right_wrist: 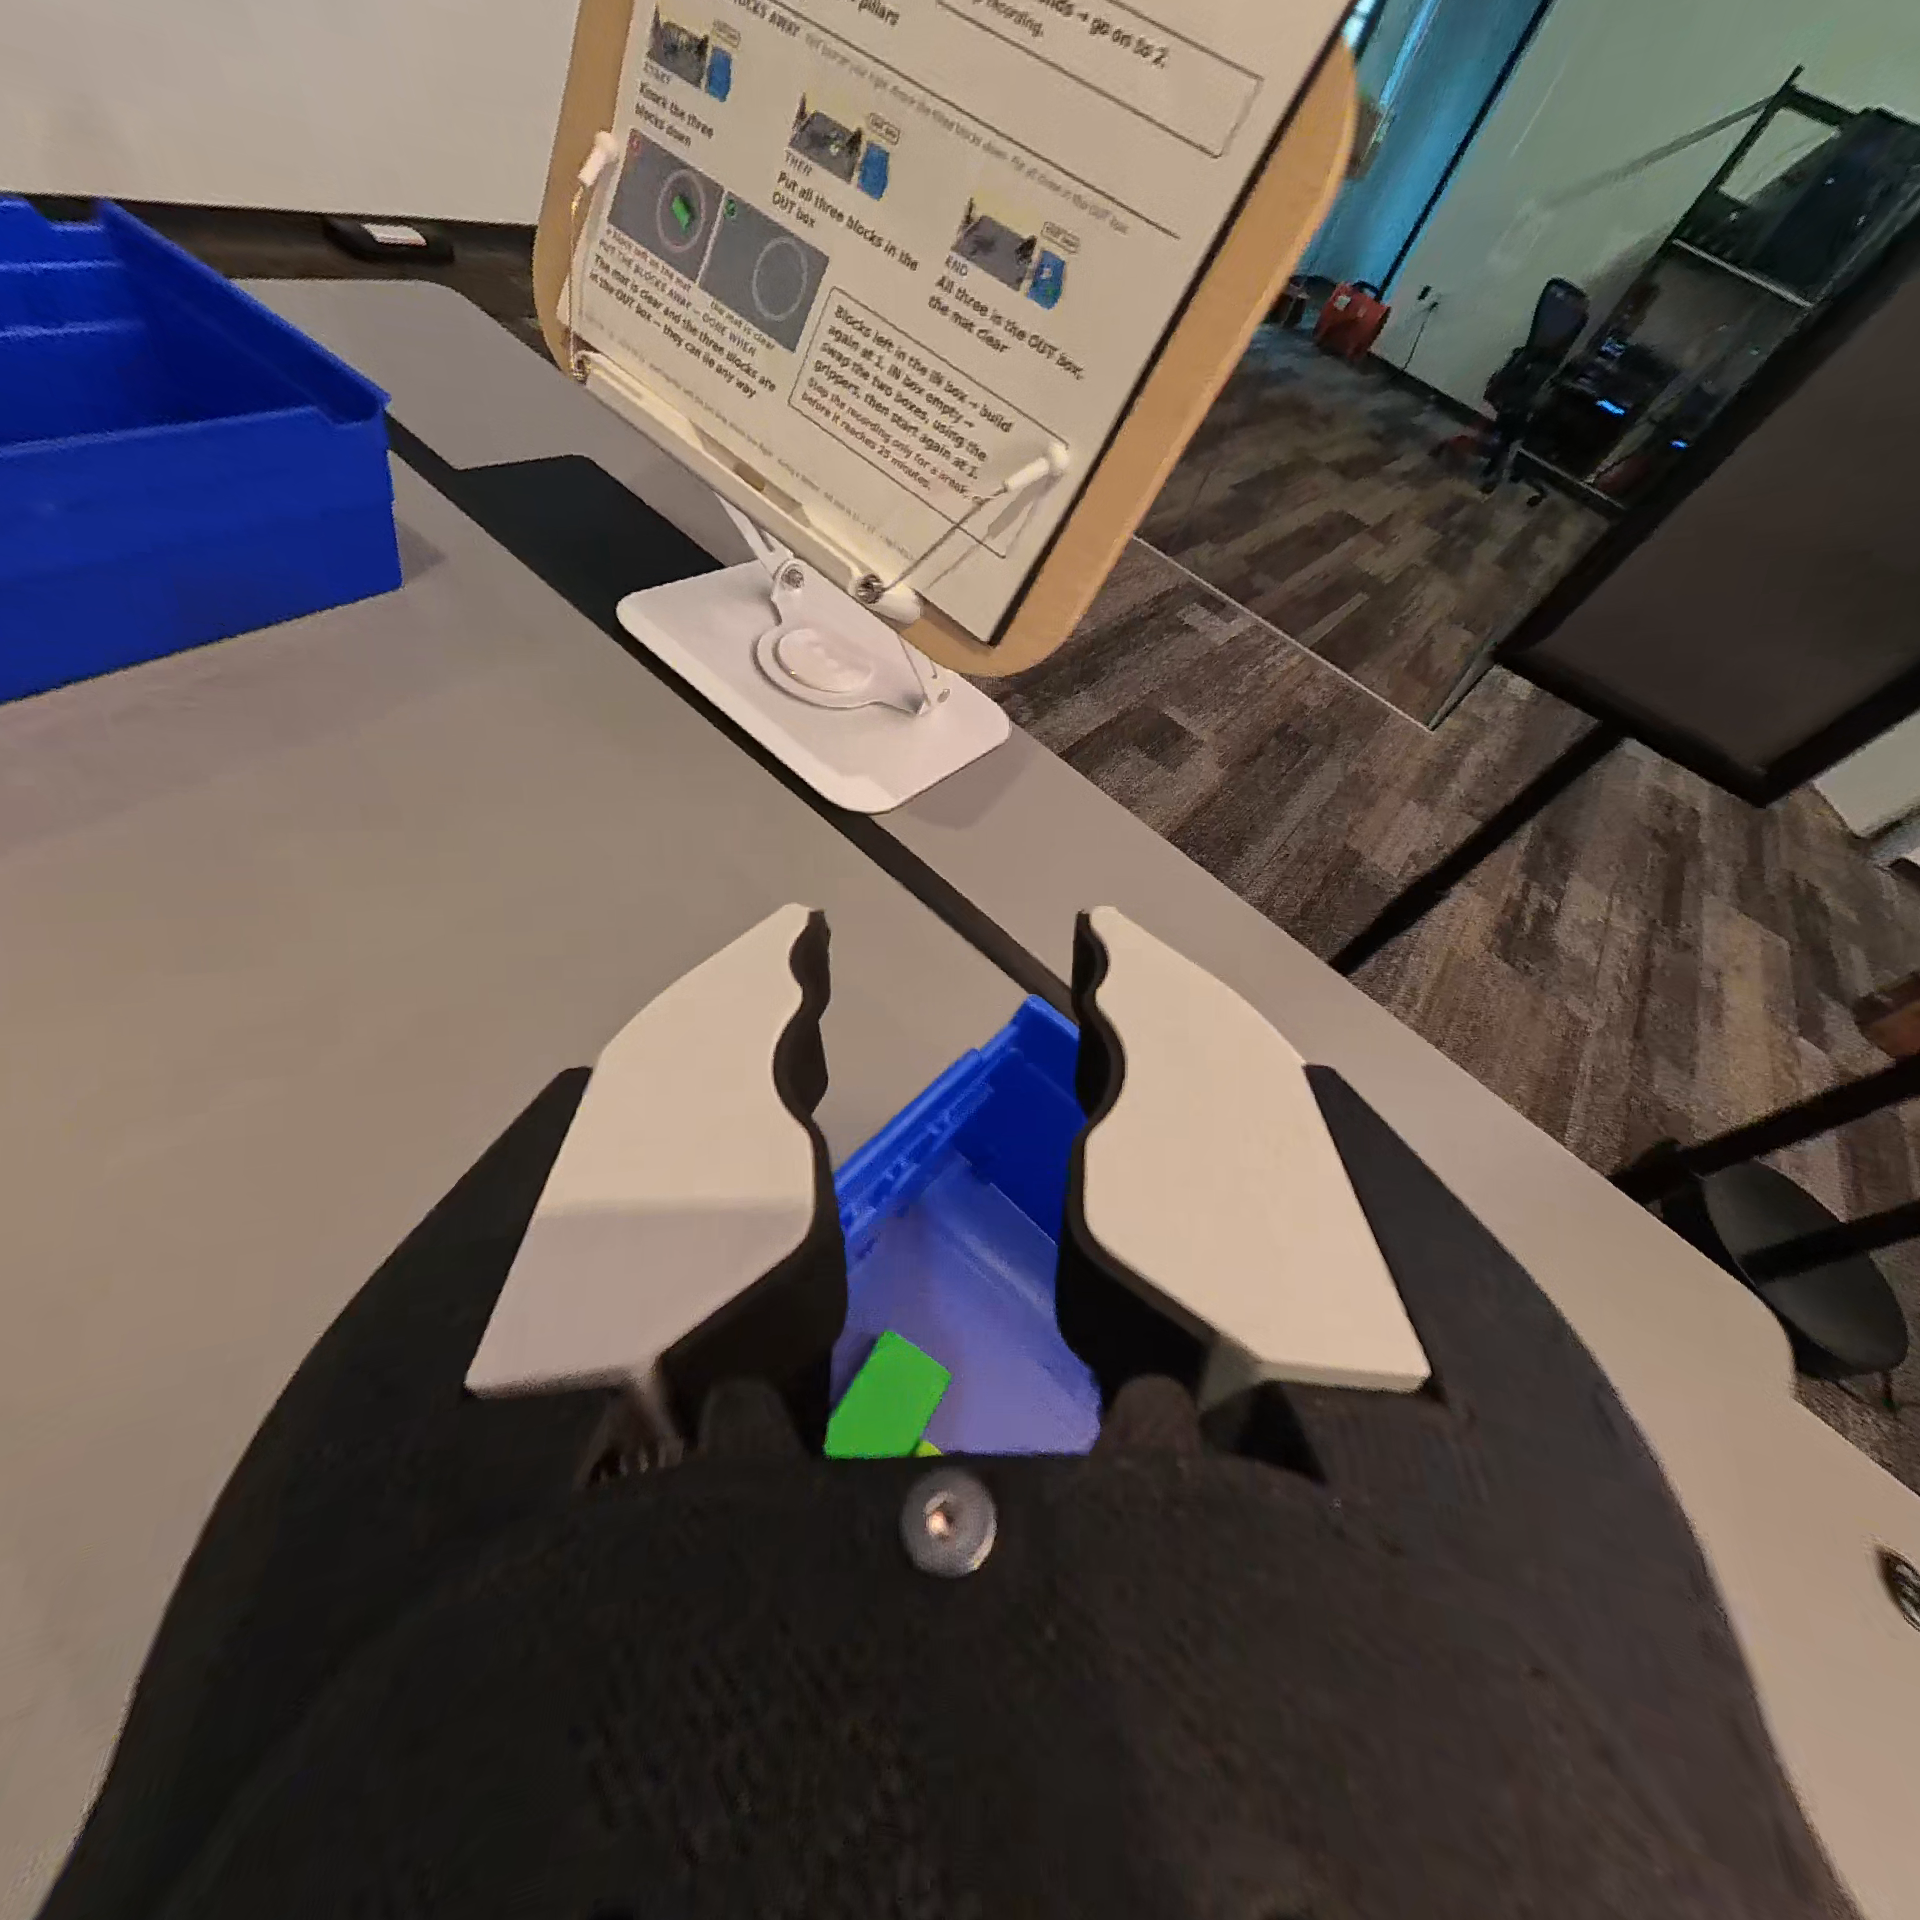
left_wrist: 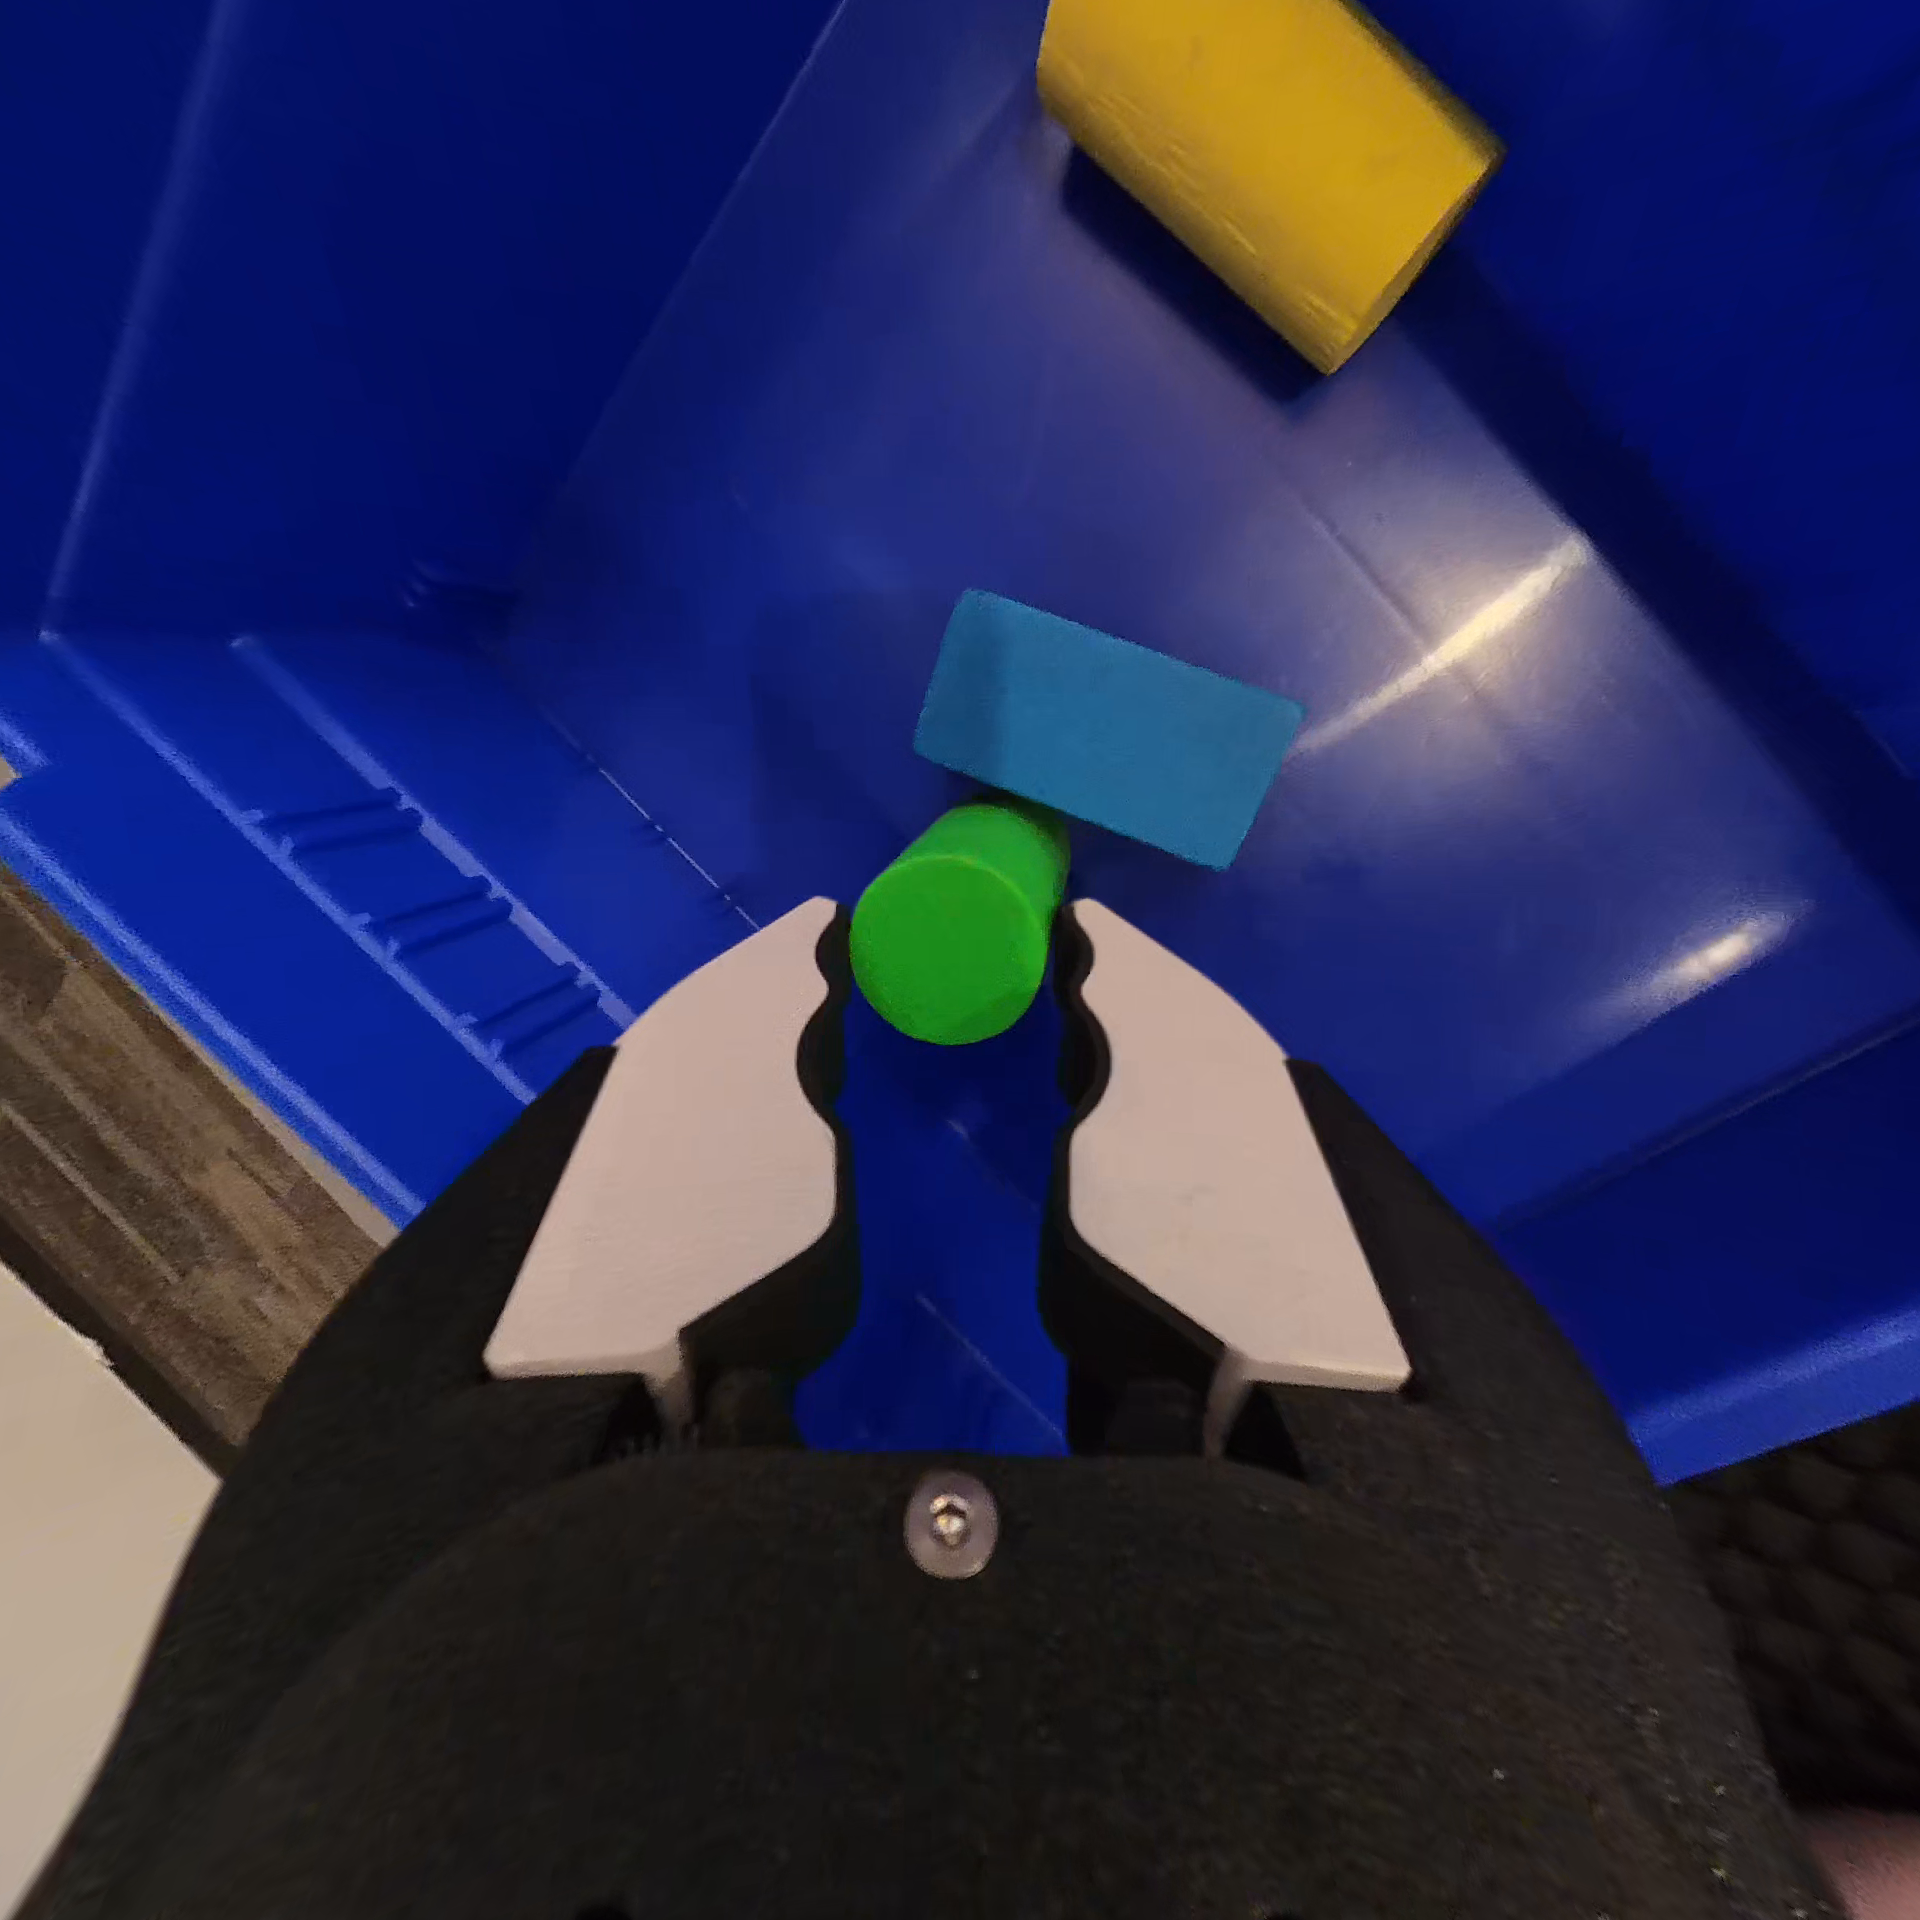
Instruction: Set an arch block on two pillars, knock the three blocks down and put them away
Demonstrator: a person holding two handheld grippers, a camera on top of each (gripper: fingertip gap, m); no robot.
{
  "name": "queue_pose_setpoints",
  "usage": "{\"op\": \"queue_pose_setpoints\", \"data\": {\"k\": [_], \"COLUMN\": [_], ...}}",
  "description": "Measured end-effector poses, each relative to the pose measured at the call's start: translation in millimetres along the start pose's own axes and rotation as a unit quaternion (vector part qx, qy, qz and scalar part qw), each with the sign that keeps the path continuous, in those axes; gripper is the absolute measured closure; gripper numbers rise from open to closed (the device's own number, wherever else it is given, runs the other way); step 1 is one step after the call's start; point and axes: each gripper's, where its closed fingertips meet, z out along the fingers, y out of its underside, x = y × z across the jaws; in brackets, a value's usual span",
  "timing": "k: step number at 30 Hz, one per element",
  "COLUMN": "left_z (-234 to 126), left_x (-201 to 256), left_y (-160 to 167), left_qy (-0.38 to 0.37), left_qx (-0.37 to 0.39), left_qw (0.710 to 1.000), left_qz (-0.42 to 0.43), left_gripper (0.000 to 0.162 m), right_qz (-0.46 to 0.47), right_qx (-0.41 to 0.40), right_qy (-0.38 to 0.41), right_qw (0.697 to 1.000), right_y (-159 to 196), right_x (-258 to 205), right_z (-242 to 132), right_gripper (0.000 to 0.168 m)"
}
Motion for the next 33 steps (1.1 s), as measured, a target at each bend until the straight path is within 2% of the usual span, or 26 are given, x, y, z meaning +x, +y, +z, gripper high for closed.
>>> {"op": "queue_pose_setpoints", "data": {"k": [2, 4, 7, 9, 11, 14, 16, 18, 23, 26, 28, 33], "left_z": [-7, -26, -79, -127, -174, -221, -224, -210, -174, -158, -154, -151], "left_x": [0, -7, 0, 18, 52, 112, 153, 182, 236, 248, 253, 244], "left_y": [3, -4, -36, -66, -93, -120, -129, -137, -150, -151, -151, -156], "left_qy": [0.001, -0.019, -0.009, 0.018, 0.09, 0.194, 0.239, 0.229, 0.207, 0.195, 0.2, 0.201], "left_qx": [0.001, 0.041, 0.169, 0.286, 0.387, 0.466, 0.45, 0.414, 0.348, 0.32, 0.315, 0.324], "left_qw": [1.0, 0.999, 0.985, 0.958, 0.917, 0.861, 0.854, 0.869, 0.89, 0.898, 0.898, 0.9], "left_qz": [0.006, -0.006, -0.011, -0.004, 0.016, 0.061, 0.103, 0.144, 0.211, 0.23, 0.233, 0.21], "left_gripper": [0.125, 0.125, 0.126, 0.126, 0.127, 0.127, 0.127, 0.127, 0.127, 0.127, 0.127, 0.127], "right_qz": [0.003, 0.004, -0.008, -0.028, -0.054, -0.085, -0.089, -0.088, -0.104, -0.109, -0.108, -0.088], "right_qx": [0.002, 0.012, 0.047, 0.08, 0.108, 0.146, 0.165, 0.161, 0.065, 0.016, -0.014, -0.028], "right_qy": [-0.021, -0.037, -0.085, -0.126, -0.179, -0.244, -0.281, -0.31, -0.341, -0.348, -0.36, -0.364], "right_qw": [1.0, 0.999, 0.995, 0.988, 0.976, 0.955, 0.941, 0.933, 0.932, 0.931, 0.927, 0.927], "right_y": [-2, -8, -25, -41, -55, -70, -80, -84, -58, -39, -28, -19], "right_x": [-10, -22, -58, -93, -136, -196, -227, -250, -285, -293, -296, -291], "right_z": [6, 13, 26, 33, 38, 37, 30, 25, 36, 46, 50, 59], "right_gripper": [0.123, 0.123, 0.123, 0.123, 0.123, 0.123, 0.123, 0.123, 0.123, 0.125, 0.135, 0.136]}}
